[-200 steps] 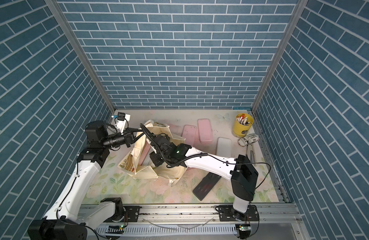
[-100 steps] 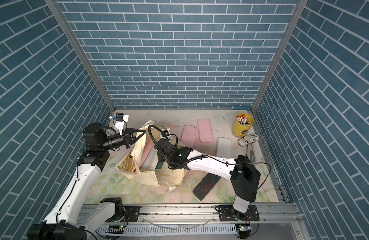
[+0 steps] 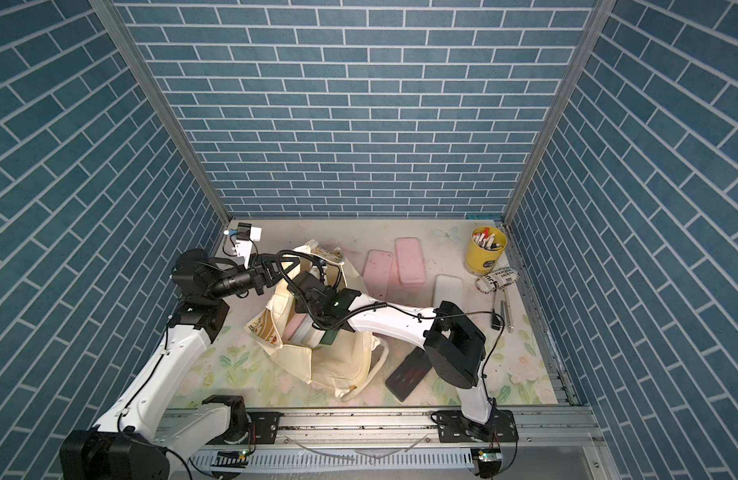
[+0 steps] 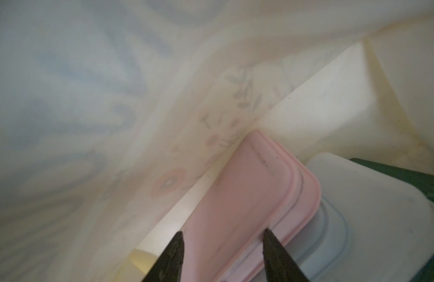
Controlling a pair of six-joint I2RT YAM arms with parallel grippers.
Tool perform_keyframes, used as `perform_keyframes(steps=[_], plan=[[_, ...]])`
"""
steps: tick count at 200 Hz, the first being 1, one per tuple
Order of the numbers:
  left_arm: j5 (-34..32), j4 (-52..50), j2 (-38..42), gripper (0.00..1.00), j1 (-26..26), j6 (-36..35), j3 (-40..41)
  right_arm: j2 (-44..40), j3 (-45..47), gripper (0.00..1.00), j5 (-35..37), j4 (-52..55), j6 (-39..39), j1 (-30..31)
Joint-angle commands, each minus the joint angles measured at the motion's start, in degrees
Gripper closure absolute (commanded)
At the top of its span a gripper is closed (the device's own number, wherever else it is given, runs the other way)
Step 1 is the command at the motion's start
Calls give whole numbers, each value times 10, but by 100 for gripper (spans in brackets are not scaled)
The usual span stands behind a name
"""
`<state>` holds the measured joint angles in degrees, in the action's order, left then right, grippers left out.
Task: Take out the pencil case from the canvas bag
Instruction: Pick up the pencil case from the canvas bag.
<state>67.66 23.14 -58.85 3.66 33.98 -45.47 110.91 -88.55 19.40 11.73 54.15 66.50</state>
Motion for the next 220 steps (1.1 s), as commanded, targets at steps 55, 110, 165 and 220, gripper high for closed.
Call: perform_keyframes(steps=[55,110,165,220], plan=[[31,124,-3,100,11,16,-16,39,25,45,17,-8,194,-33],[26,131,-13,100,16,16,-20,58,25,44,-13,11,245,-40],[16,103,-22,100,20,7,-29,92,2,43,-59,6,278,-46],[12,92,-20,100,32,-1,-34,109,10,45,-118,-102,273,-46]])
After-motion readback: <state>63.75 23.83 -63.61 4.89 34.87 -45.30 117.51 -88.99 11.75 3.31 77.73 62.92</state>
